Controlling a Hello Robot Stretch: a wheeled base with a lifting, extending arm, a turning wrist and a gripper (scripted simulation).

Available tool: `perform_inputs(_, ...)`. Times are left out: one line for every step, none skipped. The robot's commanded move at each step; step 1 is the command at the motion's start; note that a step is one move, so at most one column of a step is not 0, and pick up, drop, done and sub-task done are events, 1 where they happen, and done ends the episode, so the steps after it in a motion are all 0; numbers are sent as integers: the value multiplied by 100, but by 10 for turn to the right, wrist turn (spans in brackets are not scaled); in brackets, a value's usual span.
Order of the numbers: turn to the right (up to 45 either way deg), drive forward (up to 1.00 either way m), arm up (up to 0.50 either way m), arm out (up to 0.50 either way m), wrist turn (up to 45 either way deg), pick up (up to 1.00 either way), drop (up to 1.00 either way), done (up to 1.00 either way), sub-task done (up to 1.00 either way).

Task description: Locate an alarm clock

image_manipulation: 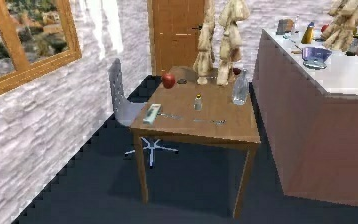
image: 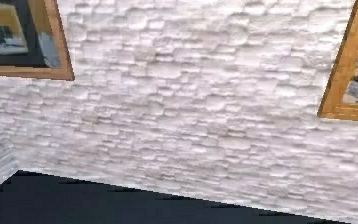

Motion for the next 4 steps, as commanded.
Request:
perform_inputs(0, 40, 0, 0, 0, 0, 0, 0, 0)
perform_inputs(-120, 0, 0, 0, 0, 0, 0, 0, 0)
perform_inputs(0, 50, 0, 0, 0, 0, 0, 0, 0)
perform_inputs(-450, 0, 0, 0, 0, 0, 0, 0, 0)
